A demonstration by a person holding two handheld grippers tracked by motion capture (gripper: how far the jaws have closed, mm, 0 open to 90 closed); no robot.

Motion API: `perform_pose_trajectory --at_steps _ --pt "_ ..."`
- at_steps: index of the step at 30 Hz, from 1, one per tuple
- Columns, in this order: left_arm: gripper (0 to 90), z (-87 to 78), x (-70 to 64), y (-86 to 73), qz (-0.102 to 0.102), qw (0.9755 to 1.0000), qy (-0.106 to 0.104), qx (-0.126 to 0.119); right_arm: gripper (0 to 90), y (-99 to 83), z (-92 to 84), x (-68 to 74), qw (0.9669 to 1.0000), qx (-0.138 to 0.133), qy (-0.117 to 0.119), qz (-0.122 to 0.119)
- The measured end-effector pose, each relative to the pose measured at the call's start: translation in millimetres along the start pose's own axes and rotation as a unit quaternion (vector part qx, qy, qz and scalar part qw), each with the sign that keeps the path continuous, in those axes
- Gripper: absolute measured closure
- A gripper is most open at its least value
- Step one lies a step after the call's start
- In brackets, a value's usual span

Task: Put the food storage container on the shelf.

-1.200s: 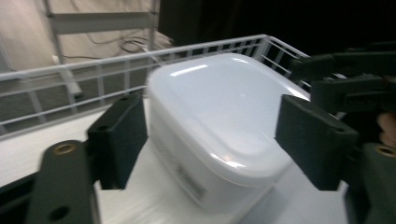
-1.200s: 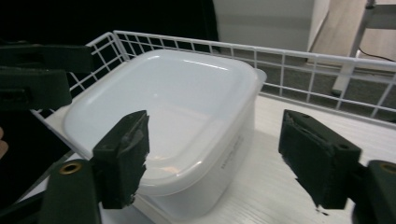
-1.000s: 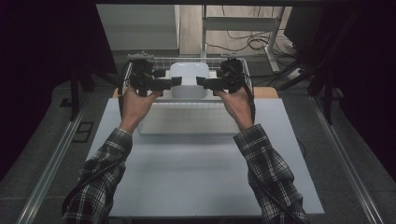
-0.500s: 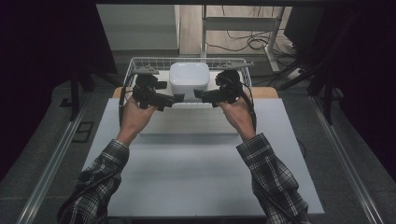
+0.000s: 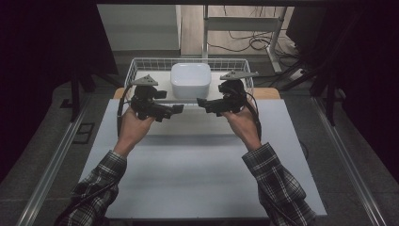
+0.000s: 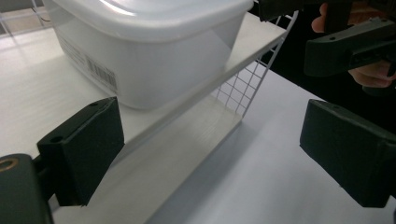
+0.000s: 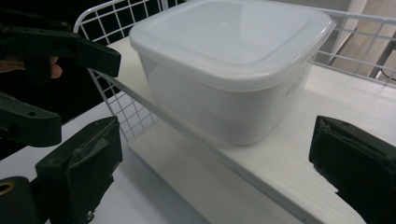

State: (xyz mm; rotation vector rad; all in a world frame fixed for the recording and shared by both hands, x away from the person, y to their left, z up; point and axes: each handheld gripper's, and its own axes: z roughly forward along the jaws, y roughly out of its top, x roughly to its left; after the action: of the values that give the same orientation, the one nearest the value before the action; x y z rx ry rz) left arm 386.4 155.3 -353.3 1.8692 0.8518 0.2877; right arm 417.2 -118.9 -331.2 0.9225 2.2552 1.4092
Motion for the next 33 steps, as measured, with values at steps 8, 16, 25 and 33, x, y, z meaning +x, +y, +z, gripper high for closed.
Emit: perform_pose_trajectory --at_steps 8,16,25,33 --pt "5.7 -5.1 -7.8 -12.8 0.014 0.9999 0.004 0.001 2.7 -12.5 -6.3 3.6 0.9999 0.008 0.011 -0.005" --pt "5.3 -7.9 -14.9 -27.0 0.018 0.9998 -0.007 -0.007 2.6 -25.6 -13.0 4.9 0.9998 0.006 0.019 -0.007" --pt "5.2 -5.3 -23.5 -43.5 0.019 0.9997 -0.011 -0.001 1.6 -40.7 -19.1 11.2 0.9994 0.01 0.021 -0.024" --pt "4.8 1.4 -29.5 -62.9 0.021 0.9996 -0.019 0.006 0.0 -57.3 -19.4 18.0 0.9989 0.017 0.027 -0.033"
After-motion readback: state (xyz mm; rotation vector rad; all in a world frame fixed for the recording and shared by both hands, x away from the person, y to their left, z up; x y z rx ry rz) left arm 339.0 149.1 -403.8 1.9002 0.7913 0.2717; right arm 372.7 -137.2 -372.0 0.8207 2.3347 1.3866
